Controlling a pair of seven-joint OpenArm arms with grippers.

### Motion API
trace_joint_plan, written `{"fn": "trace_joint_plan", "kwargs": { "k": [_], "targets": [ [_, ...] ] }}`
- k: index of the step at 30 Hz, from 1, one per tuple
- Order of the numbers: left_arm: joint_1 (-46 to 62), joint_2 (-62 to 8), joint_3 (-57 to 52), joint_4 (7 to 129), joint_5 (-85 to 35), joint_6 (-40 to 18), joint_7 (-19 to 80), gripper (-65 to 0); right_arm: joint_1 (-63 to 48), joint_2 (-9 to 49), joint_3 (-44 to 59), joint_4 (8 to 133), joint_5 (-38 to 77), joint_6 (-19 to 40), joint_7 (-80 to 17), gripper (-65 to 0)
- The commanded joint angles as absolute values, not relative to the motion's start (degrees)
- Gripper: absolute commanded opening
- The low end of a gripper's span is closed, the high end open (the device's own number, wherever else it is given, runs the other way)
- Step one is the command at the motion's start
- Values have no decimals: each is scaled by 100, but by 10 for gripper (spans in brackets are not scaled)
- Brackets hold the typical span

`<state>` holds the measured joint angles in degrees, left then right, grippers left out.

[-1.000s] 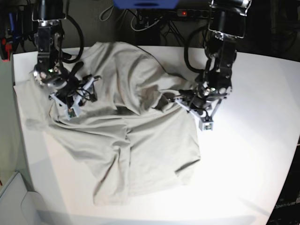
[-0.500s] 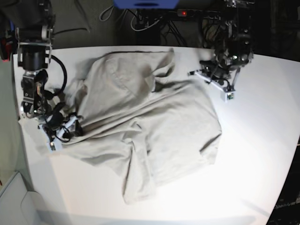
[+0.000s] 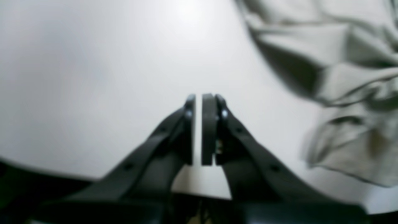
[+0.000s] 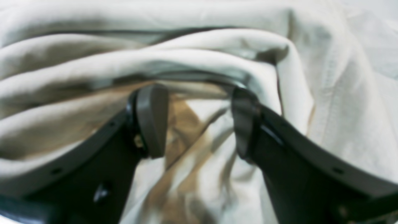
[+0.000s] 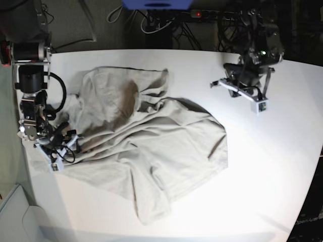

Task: Layout the t-shirt on the table in an organized manner, then fold the t-shirt properly
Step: 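Release with the left gripper and move it back over the shirt, then grasp the shirt edge with the left gripper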

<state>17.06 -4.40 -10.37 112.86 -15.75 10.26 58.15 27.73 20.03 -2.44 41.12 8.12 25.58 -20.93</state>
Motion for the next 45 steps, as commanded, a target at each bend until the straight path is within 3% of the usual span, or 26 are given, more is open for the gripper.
{"fn": "trace_joint_plan", "kwargs": {
  "k": [1, 7, 16, 19, 23, 27, 41, 43, 45],
  "targets": [
    [1481, -444, -1051, 11363, -1684, 1068, 5692, -611, 2835, 2053, -251, 4127, 804, 2624, -2255, -310],
    [259, -145, -1051, 10862, -1692, 1068, 5710, -611, 2826, 2167, -251, 4127, 804, 2624, -2255, -310],
    [-1525, -374, -989, 9042, -1710, 1068, 5666, -601, 2826, 2299, -251, 4127, 804, 2624, -2246, -310],
    [-2114, -400, -989, 8251, -1675, 1068, 5675, -505, 2826, 2299, -251, 4127, 804, 2624, -2237, -310],
    [-2387, -418, -998, 7468, -1666, 1077, 5648, -309, 2835, 2299, -251, 4127, 804, 2624, -2255, -310],
    [-2448, -418, -998, 6844, -1666, 1077, 5112, -222, 2835, 2290, -251, 4127, 804, 2624, -2255, -310],
    [-2774, -374, -989, 4884, -1666, 1086, 4092, -229, 2835, 2281, -251, 4127, 804, 2624, -2229, -310],
    [-2774, -374, -989, 4787, -1666, 1077, 4092, -291, 2835, 2273, -251, 4127, 804, 2624, -2211, -310],
    [-2774, -365, -989, 4796, -1666, 1077, 4092, -434, 2835, 2273, -251, 4127, 804, 2624, -2202, -310]
  ]
}}
